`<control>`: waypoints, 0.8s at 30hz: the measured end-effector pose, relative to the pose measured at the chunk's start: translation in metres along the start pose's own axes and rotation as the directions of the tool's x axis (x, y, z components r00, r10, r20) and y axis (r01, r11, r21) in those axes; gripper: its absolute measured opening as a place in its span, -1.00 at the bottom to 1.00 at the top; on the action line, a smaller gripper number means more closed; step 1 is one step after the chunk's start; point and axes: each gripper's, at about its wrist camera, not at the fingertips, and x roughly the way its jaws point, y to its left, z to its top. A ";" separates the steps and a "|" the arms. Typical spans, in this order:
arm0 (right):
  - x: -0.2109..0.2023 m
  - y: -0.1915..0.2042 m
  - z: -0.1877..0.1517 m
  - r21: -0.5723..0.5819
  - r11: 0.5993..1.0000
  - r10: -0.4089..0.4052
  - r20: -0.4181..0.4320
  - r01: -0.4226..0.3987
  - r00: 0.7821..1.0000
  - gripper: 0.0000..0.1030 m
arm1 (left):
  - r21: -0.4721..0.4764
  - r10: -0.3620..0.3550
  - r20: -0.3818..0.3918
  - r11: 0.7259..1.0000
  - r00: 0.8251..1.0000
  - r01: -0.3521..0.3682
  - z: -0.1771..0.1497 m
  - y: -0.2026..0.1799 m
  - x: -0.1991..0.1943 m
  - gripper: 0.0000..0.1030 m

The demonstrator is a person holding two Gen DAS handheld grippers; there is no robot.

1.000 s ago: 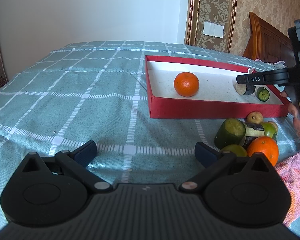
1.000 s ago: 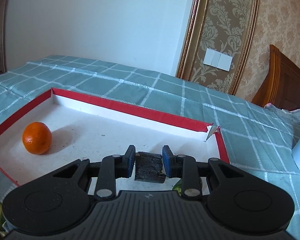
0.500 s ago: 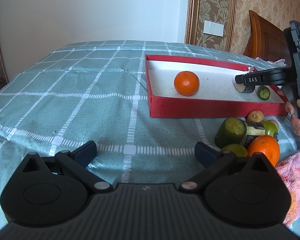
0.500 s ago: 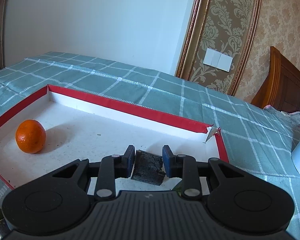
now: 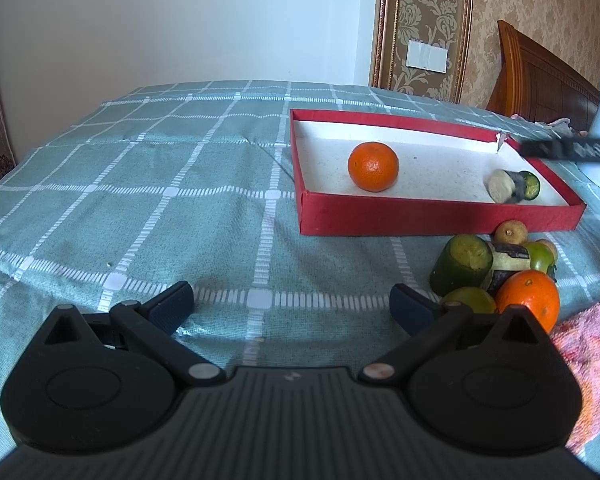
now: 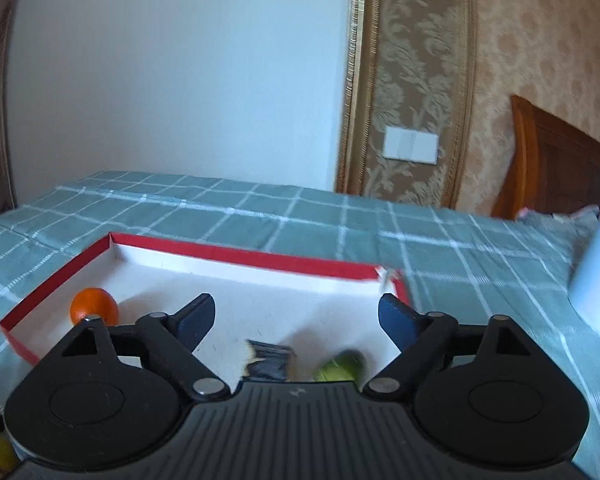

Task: Organize fruits
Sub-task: 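Grasp the dark cylinder with the right tool and drop it into the tray, then move the left tool toward the green lime beside the tray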

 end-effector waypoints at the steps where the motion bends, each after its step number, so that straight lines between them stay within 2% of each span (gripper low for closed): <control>1: -0.005 -0.004 -0.004 0.007 1.000 0.002 -0.022 -0.002 1.000 0.74 | 0.000 0.000 0.000 1.000 1.000 0.000 0.000 0.000 0.000 1.00; 6: -0.025 -0.028 -0.036 0.048 0.999 0.026 -0.067 -0.022 0.997 0.74 | 0.001 0.001 0.000 1.000 1.000 -0.001 0.000 0.000 0.000 1.00; 11: -0.021 -0.040 -0.054 0.091 0.996 0.039 -0.134 -0.027 0.990 0.74 | -0.006 -0.002 0.003 1.000 1.000 0.002 -0.001 0.002 0.000 1.00; 15: -0.015 -0.042 -0.059 0.111 0.994 0.042 -0.174 -0.023 0.984 0.74 | -0.030 -0.021 0.019 0.999 1.000 0.021 -0.001 0.006 -0.003 1.00; 19: -0.016 -0.038 -0.062 0.083 0.996 0.033 -0.174 -0.019 0.984 0.75 | -0.072 -0.046 0.047 0.996 0.998 0.049 -0.003 0.013 -0.008 1.00; 24: -0.014 -0.035 -0.064 0.065 0.998 0.025 -0.191 -0.013 0.981 0.89 | -0.057 0.004 0.076 0.998 0.997 0.001 -0.006 0.008 -0.020 1.00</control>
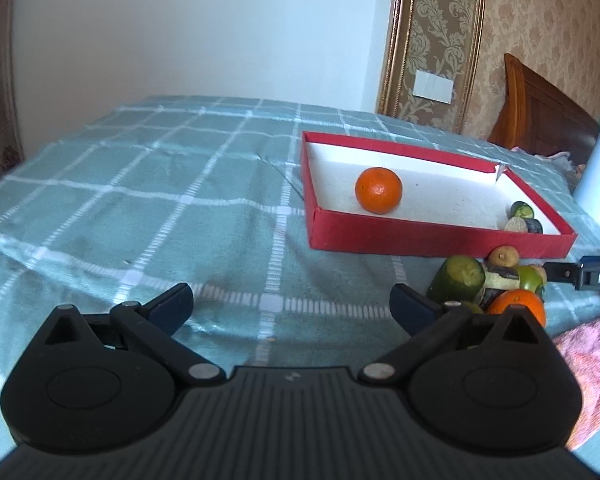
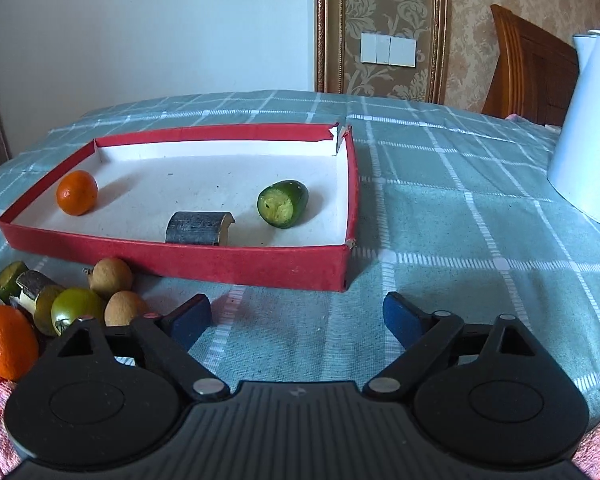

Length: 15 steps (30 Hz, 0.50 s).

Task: Organize fruits
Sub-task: 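Move the left tool toward the green lime beside the tray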

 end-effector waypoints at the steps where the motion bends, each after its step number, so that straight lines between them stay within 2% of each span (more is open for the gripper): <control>1: 0.000 -0.001 0.000 0.006 1.000 -0.004 -0.005 0.004 1.000 0.94 | 0.015 0.002 0.006 1.000 1.000 -0.002 -0.001 -0.003 -0.004 1.00; 4: 0.001 -0.001 0.000 0.008 1.000 -0.005 -0.006 0.005 1.000 0.96 | 0.053 -0.016 0.031 0.998 0.999 0.014 0.000 -0.016 -0.016 1.00; 7: 0.000 -0.002 0.000 0.010 1.000 -0.003 -0.007 0.003 1.000 0.97 | 0.103 -0.069 0.043 0.993 0.997 0.064 0.003 -0.034 -0.026 1.00; 10: 0.000 -0.005 0.000 0.032 0.999 -0.003 -0.003 0.003 1.000 0.98 | 0.161 -0.111 0.029 0.981 0.993 0.105 0.004 -0.052 -0.028 1.00; 14: 0.001 -0.001 0.000 0.015 1.000 -0.016 -0.009 0.016 1.000 1.00 | 0.191 -0.117 -0.014 0.975 0.993 0.117 0.002 -0.067 -0.019 1.00; 15: 0.001 -0.002 0.000 0.016 1.000 -0.015 -0.009 0.015 1.000 1.00 | 0.179 -0.119 -0.005 0.977 0.993 0.118 0.002 -0.065 -0.017 1.00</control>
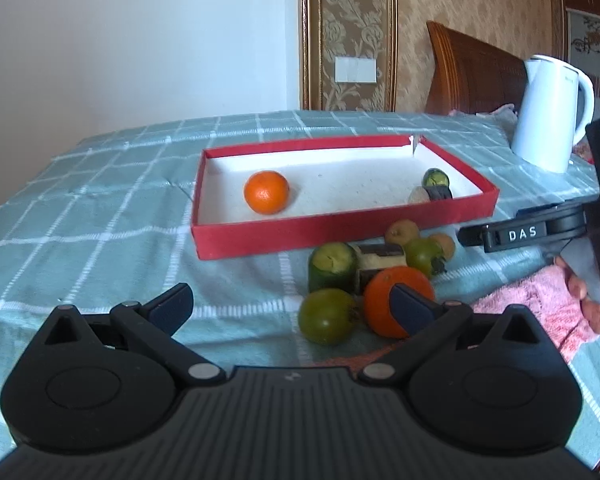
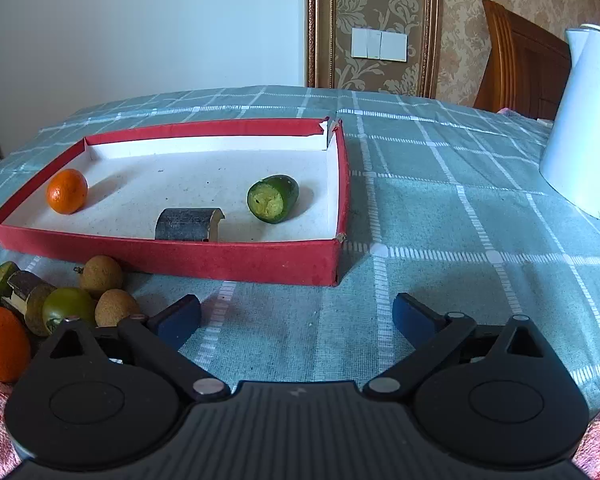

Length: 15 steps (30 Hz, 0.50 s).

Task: Organize fruits
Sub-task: 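Move the left tool toward the green lime beside the tray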

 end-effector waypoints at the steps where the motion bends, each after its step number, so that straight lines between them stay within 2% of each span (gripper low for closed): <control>1: 0.000 0.000 0.000 0.000 1.000 0.000 0.000 0.000 1.000 1.00 | -0.012 0.001 -0.004 1.000 1.000 -0.001 0.001 0.001 0.002 1.00; 5: 0.000 0.000 0.000 0.000 1.000 0.000 0.000 0.000 1.000 1.00 | -0.091 -0.016 -0.022 0.996 1.000 0.014 0.001 0.015 0.007 1.00; 7: 0.000 0.000 0.000 0.000 1.000 0.000 0.000 0.000 1.000 1.00 | -0.081 0.019 -0.029 0.997 0.999 -0.021 0.000 0.018 0.009 1.00; 11: 0.000 0.000 0.000 0.000 1.000 0.000 0.000 0.000 1.000 1.00 | -0.056 -0.011 -0.042 0.998 0.999 0.009 -0.004 0.021 0.011 1.00; 15: 0.000 0.000 0.000 0.001 1.000 0.000 0.000 0.000 1.000 1.00 | -0.003 0.013 -0.025 1.000 1.000 -0.013 -0.004 0.014 0.010 1.00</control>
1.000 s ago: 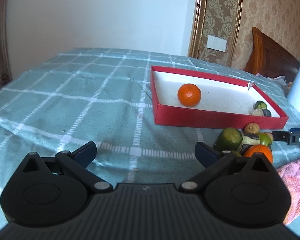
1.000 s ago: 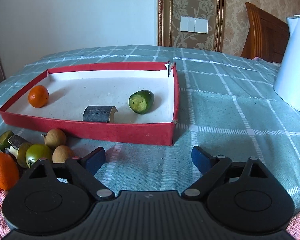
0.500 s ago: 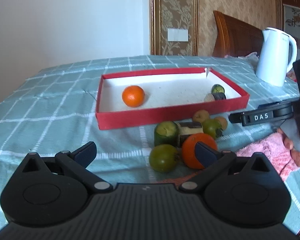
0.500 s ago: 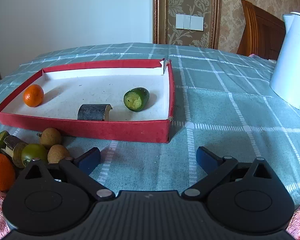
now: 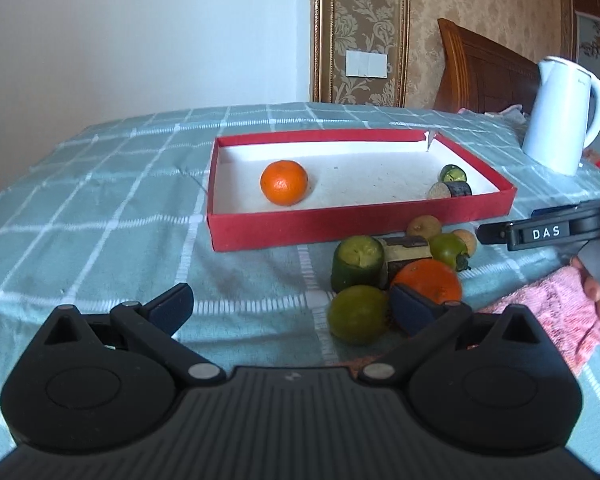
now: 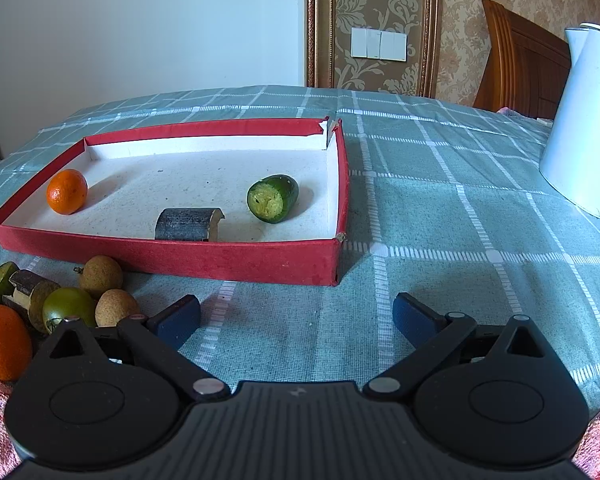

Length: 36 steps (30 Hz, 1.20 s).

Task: Organize fruits
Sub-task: 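Move the left tool toward the green lime beside the tray, then grasp the green lime with the left tool and carry it into the tray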

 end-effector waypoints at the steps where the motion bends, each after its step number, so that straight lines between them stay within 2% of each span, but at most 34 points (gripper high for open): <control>1: 0.000 0.000 0.000 0.000 1.000 0.000 0.000 0.000 1.000 1.00 | 0.010 0.005 0.002 1.000 1.000 -0.005 0.000 -0.001 0.000 1.00; 4: 0.000 0.000 0.000 0.000 1.000 0.000 0.000 0.000 1.000 1.00 | 0.029 0.021 -0.014 0.999 1.000 -0.021 0.004 -0.005 -0.001 1.00; 8: 0.000 0.000 0.000 0.000 1.000 0.000 0.000 0.000 1.000 1.00 | 0.127 0.044 -0.013 0.991 0.999 -0.042 0.004 -0.009 -0.010 1.00; 12: 0.000 0.000 0.000 0.000 1.000 0.000 0.000 0.000 1.000 1.00 | 0.102 -0.042 -0.075 0.994 0.996 0.050 0.005 -0.007 -0.005 0.94; 15: 0.000 0.000 0.000 0.000 1.000 0.000 0.000 0.000 1.000 1.00 | 0.114 -0.044 -0.072 0.992 0.996 0.052 0.005 -0.009 -0.002 0.98; 17: 0.000 0.000 0.000 0.000 1.000 0.000 0.000 0.000 1.000 1.00 | 0.107 -0.048 -0.082 0.993 0.995 0.056 0.006 -0.006 -0.001 0.90; 19: 0.000 0.000 0.000 0.000 1.000 0.000 0.000 0.000 1.000 1.00 | 0.091 -0.062 -0.089 0.993 0.994 0.070 0.006 -0.003 -0.002 0.61; 23: 0.000 0.000 0.000 0.000 1.000 0.000 0.000 0.000 1.000 1.00 | 0.052 -0.117 -0.100 0.991 0.988 0.122 0.008 0.002 -0.001 0.31; 25: 0.000 0.000 0.000 0.000 1.000 0.000 0.000 0.000 1.000 1.00 | 0.052 -0.142 -0.094 0.988 0.985 0.147 0.008 0.002 -0.002 0.05; 27: 0.000 0.000 0.000 0.000 1.000 0.000 0.000 0.000 1.000 1.00 | 0.056 -0.163 -0.094 0.984 0.982 0.168 0.007 0.001 -0.004 -0.05; 31: 0.000 0.000 0.000 0.000 1.000 0.000 0.000 0.000 1.000 1.00 | 0.071 -0.165 -0.092 0.983 0.982 0.172 0.007 0.000 -0.005 -0.06; 33: 0.000 0.000 0.000 0.000 1.000 0.000 0.000 0.000 1.000 1.00 | 0.087 -0.181 -0.125 0.977 0.976 0.192 0.007 -0.004 0.001 -0.10; 36: 0.000 0.000 0.000 0.000 1.000 0.000 0.000 0.000 1.000 1.00 | 0.103 -0.162 -0.124 0.979 0.979 0.175 0.006 -0.006 0.007 -0.16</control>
